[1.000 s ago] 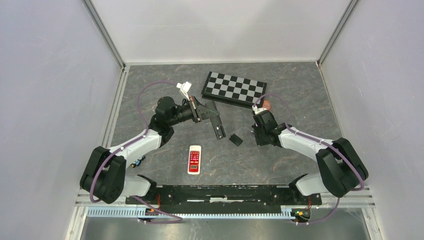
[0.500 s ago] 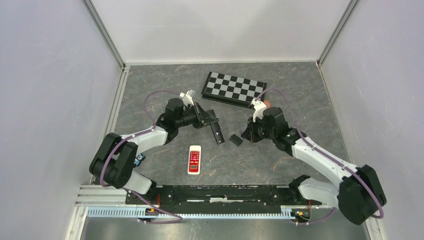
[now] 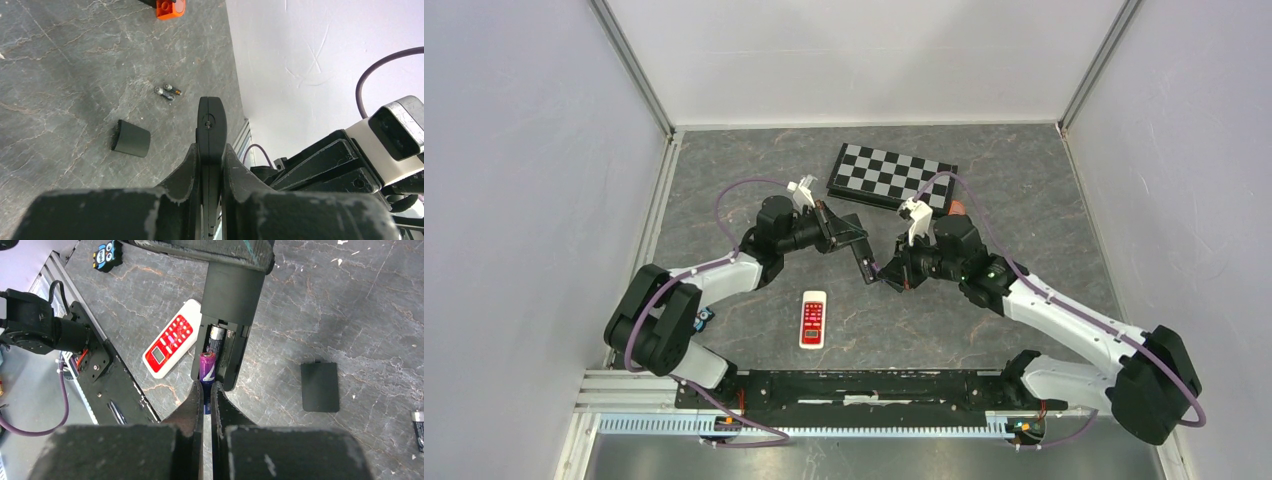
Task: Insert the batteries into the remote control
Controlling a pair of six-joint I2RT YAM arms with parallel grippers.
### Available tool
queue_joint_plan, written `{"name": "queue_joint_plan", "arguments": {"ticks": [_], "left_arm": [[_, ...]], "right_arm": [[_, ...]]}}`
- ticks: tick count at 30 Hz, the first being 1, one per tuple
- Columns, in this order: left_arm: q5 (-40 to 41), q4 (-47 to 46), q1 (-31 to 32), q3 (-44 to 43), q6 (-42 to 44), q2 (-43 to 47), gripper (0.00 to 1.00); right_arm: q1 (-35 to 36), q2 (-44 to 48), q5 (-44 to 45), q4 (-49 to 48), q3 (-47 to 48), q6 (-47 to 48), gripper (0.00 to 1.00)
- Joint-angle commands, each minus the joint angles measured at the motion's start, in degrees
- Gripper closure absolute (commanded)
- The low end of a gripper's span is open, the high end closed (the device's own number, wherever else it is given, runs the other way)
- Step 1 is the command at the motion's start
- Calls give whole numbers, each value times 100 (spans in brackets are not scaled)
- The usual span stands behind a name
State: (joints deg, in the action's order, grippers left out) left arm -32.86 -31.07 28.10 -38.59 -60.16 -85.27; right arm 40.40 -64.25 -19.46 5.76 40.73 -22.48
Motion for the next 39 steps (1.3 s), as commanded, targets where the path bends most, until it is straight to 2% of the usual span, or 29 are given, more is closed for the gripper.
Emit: {"name": "queue_joint_plan", "arguments": {"ticks": [1, 11, 30, 36, 39], "left_arm": [[65, -609, 41, 70, -296, 22, 98], [70, -690, 41, 93, -407, 110, 98], [-94, -989, 40, 54, -838, -90, 98], [-71, -1013, 38, 63, -931, -159, 98], [-69, -1037, 39, 76, -1025, -192, 98]], "right_arm": [[106, -98, 281, -22, 326, -187, 97], [195, -340, 618, 276, 497, -214, 94], [196, -490, 491, 35, 484, -371, 72], [192, -424, 445, -60, 460, -484, 70], [196, -388, 465, -157, 421, -608, 74]]}}
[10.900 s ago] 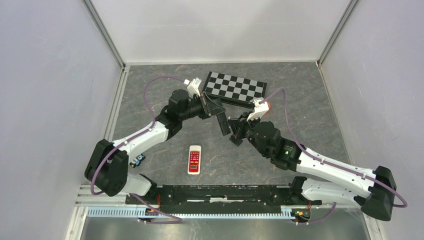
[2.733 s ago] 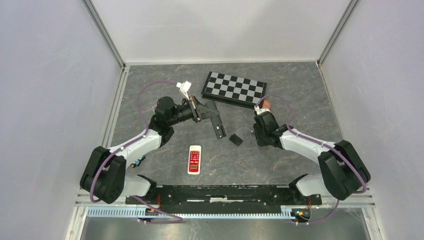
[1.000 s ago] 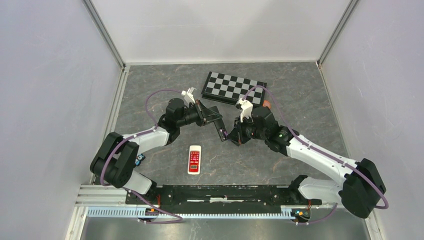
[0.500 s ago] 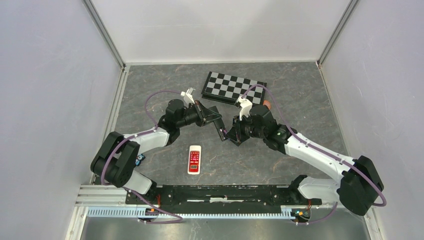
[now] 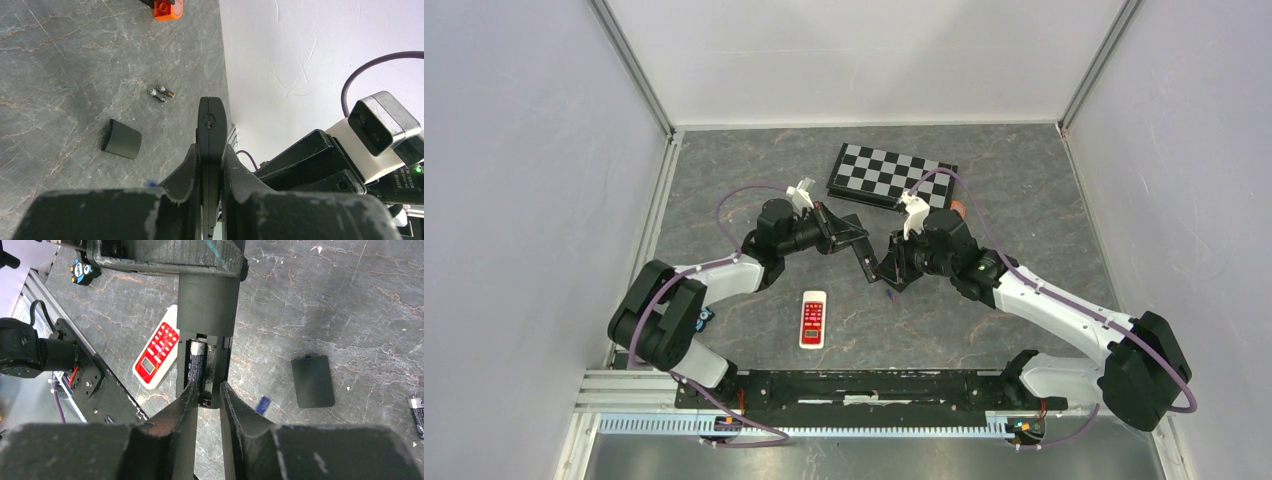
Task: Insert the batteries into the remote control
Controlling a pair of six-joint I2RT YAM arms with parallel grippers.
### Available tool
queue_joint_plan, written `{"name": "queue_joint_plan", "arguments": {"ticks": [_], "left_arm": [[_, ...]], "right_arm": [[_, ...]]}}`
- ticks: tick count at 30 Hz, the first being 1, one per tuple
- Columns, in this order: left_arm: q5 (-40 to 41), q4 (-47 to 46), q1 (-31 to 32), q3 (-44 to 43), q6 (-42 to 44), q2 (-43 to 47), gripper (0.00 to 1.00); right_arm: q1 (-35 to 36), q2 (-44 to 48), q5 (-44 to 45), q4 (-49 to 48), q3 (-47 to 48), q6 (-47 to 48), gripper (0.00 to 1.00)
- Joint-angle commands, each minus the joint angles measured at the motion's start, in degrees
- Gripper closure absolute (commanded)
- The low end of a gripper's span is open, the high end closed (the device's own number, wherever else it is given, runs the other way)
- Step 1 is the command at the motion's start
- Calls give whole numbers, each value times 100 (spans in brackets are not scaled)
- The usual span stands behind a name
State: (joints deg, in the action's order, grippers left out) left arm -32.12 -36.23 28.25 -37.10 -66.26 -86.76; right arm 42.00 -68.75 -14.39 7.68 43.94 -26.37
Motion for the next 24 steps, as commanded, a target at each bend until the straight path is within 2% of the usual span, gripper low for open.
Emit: {"name": "queue_joint_plan", "arguments": {"ticks": [1, 3, 7, 12, 16, 19, 24], "left_arm": [[-154, -521, 23, -74, -453, -50, 98], [-137, -519, 29, -71, -476, -79, 98], [241, -29, 14, -75, 28, -66, 98], [993, 1076, -12, -84, 1030, 99, 98], [1556, 1705, -10, -156, 1486, 363, 98], [1993, 2122, -12, -168, 1686, 553, 98], [2444, 2448, -11, -131, 1761, 810, 98]], "right_arm": [[37, 55, -48, -388, 76, -258, 77], [36, -16, -62, -384, 62, -291, 81], [37, -14, 276, -381, -70, -207, 80], [36, 133, 758, 187, -69, 70, 66], [184, 51, 1384, 680, -328, 74, 46], [592, -266, 2083, 931, -336, -90, 42], [1269, -1020, 3007, 1194, 19, -435, 41]]}}
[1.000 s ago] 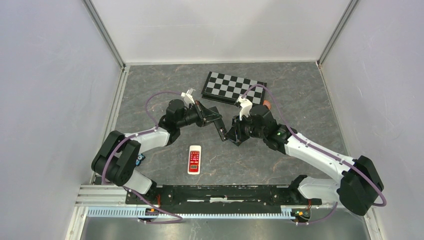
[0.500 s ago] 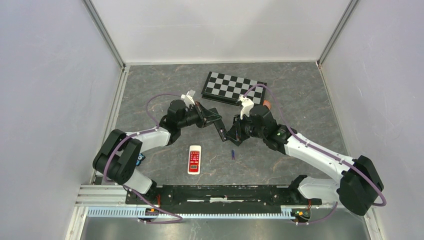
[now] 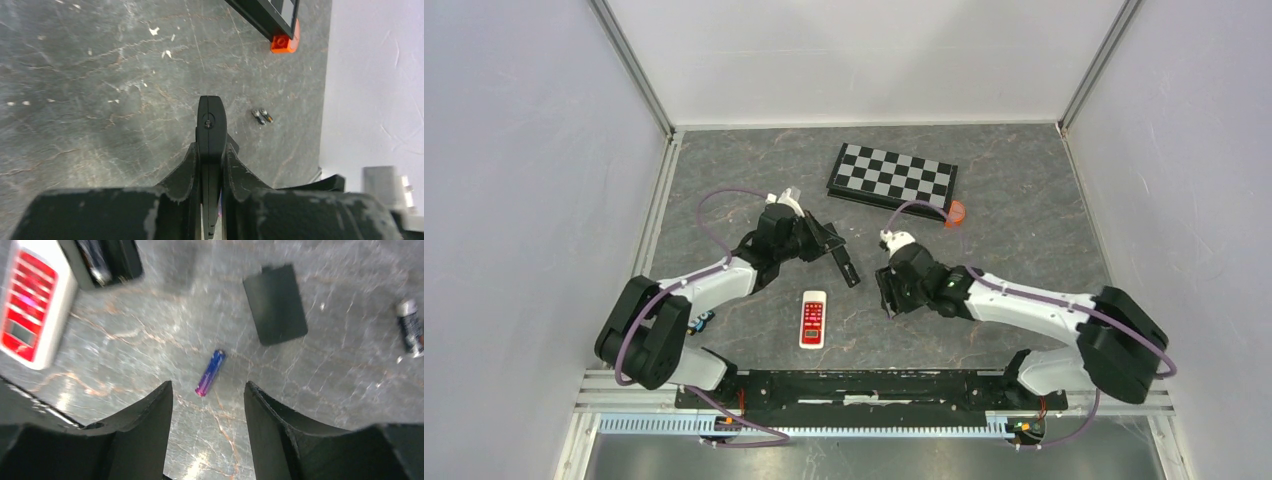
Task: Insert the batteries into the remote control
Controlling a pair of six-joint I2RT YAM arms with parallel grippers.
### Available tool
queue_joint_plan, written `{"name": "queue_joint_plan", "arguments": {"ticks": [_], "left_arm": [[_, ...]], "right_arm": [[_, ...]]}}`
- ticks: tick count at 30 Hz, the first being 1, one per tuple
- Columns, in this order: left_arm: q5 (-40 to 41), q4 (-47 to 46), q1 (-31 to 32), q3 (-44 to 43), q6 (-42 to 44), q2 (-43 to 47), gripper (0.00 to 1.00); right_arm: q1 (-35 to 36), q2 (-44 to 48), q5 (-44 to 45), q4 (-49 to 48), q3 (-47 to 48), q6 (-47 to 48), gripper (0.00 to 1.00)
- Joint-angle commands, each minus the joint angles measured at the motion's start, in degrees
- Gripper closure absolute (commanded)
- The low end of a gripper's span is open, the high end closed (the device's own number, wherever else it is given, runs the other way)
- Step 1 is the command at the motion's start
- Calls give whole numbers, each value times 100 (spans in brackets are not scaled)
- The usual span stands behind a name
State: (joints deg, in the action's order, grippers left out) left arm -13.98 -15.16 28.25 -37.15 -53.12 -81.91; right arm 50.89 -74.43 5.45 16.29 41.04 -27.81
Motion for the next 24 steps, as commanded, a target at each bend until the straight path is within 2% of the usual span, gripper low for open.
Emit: {"name": "queue_joint_plan", "arguments": {"ticks": [1, 8, 15, 20, 24], "left_arm": [[681, 391, -12, -118, 467, 360, 98], [653, 461, -12, -110, 483, 443, 98], [558, 435, -5, -74, 477, 504, 98], [547, 435, -12, -57, 463, 594, 98], [505, 430, -10, -22, 394, 684, 98]], "right_arm": [[458, -596, 1179, 417, 382, -366, 42], [711, -1153, 1531, 453, 615, -619, 52], [709, -1375, 1311, 405, 609, -654, 73], [696, -1279, 1734, 515, 482, -945, 80], [632, -1084, 2082, 550, 198, -1751, 80]]}}
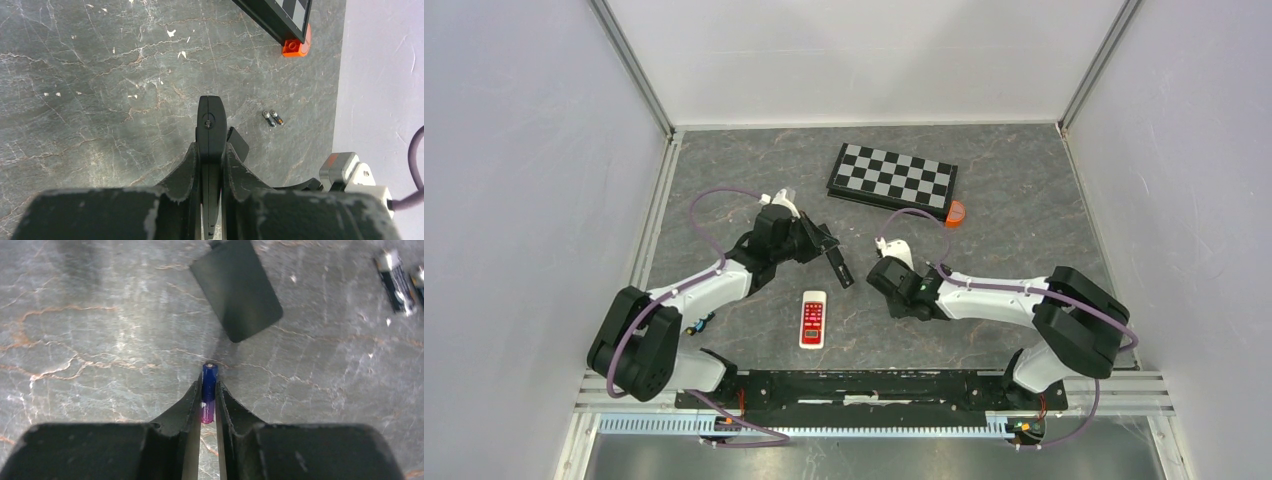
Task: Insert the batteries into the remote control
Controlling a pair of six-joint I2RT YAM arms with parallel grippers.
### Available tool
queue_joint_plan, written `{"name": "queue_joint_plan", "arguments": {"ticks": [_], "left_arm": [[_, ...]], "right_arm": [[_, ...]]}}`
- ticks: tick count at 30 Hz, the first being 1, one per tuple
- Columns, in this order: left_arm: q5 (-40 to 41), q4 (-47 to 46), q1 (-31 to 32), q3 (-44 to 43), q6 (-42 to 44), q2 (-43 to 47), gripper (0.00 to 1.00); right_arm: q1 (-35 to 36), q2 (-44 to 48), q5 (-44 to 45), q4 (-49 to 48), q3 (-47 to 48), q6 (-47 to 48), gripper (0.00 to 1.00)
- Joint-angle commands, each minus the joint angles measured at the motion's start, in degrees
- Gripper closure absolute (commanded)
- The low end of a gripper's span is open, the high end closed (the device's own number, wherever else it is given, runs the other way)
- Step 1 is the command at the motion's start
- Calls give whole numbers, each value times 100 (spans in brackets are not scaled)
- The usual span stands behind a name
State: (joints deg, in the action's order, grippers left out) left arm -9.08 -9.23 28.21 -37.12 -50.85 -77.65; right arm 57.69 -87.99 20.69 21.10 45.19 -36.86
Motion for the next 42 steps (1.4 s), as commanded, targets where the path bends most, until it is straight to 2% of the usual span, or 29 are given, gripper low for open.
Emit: {"name": "queue_joint_plan", "arguments": {"ticks": [1, 7, 10, 14, 16, 19, 20, 22, 24, 26, 28, 30, 32, 35, 39, 42], "left_arm": [[0, -166, -6, -14, 148, 279, 98], [-74, -129, 0, 98, -29, 596, 98], [-31, 8, -6, 98, -39, 828, 98], [31, 132, -8, 100, -45, 1114, 98], [85, 178, -7, 131, -48, 1242, 98], [171, 250, -8, 162, -43, 1435, 98], [198, 287, -4, 146, -20, 1473, 98], [216, 418, -3, 50, 73, 1506, 98], [230, 563, -8, -64, 157, 1536, 98], [214, 634, -10, -145, 234, 1566, 98], [168, 772, -30, -284, 310, 1576, 98], [114, 883, -50, -410, 396, 1584, 98], [108, 1098, -67, -508, 473, 1606, 98], [108, 1175, -108, -599, 489, 1619, 98], [-44, 1219, -212, -705, 471, 1603, 98], [-96, 1311, -280, -753, 480, 1629, 98]], "right_arm": [[-76, 345, 607, 56, -315, -1145, 81], [-266, 754, 620, -131, -862, -2581, 86], [-339, 870, 631, -62, -968, -3116, 99], [-442, 988, 391, 118, -1146, -4099, 100], [-443, 1140, 387, 270, -1217, -4523, 94], [-452, 1371, 637, 350, -1083, -4531, 68], [-456, 1447, 778, 355, -965, -4282, 59], [-468, 1625, 1086, 379, -699, -3609, 48], [-532, 1954, 1154, -177, -681, -2376, 41], [-634, 2269, 906, -807, -734, -726, 38], [-749, 2471, 95, -1248, -762, 1540, 38], [-786, 2572, -663, -902, -701, 3205, 38], [-790, 2659, -1051, -224, -632, 4433, 38], [-786, 2786, -1431, 341, -540, 5789, 37], [-783, 2854, -1080, 678, -609, 6944, 36], [-784, 2729, -1340, 1008, -800, 7759, 36]]}}
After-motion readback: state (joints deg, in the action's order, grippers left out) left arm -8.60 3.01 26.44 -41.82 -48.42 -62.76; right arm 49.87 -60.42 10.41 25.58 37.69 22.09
